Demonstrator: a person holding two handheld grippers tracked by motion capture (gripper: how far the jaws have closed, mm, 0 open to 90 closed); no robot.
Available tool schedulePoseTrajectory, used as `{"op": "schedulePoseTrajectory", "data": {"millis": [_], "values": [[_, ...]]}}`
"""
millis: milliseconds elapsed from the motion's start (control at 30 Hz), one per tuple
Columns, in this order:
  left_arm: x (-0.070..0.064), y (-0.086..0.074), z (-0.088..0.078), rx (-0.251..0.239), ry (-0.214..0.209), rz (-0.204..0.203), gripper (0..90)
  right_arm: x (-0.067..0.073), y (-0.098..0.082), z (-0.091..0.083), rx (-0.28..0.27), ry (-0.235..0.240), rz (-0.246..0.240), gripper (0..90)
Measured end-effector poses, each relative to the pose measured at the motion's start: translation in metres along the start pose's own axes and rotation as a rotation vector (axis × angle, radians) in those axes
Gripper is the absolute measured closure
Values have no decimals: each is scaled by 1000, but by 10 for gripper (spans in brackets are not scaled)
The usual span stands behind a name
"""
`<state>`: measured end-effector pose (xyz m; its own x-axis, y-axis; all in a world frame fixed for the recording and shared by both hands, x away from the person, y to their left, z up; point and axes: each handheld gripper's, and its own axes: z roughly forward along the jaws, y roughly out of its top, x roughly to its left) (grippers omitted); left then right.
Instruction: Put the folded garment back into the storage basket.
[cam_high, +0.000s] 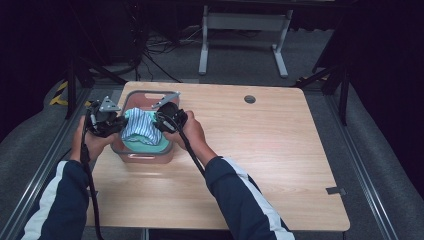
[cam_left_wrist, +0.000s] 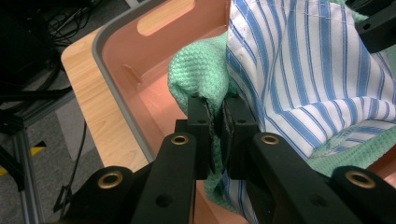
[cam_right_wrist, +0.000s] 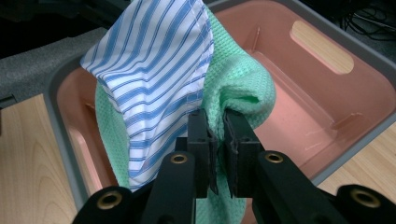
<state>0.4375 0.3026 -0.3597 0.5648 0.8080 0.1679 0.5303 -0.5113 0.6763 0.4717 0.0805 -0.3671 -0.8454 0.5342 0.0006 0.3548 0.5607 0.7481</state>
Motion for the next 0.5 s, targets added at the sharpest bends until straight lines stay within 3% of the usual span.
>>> {"op": "schedulePoseTrajectory", "data": {"millis": [500], "values": [[-5, -4, 15, 45, 5, 29, 830, -2, -11, 12, 56, 2, -13, 812]]}}
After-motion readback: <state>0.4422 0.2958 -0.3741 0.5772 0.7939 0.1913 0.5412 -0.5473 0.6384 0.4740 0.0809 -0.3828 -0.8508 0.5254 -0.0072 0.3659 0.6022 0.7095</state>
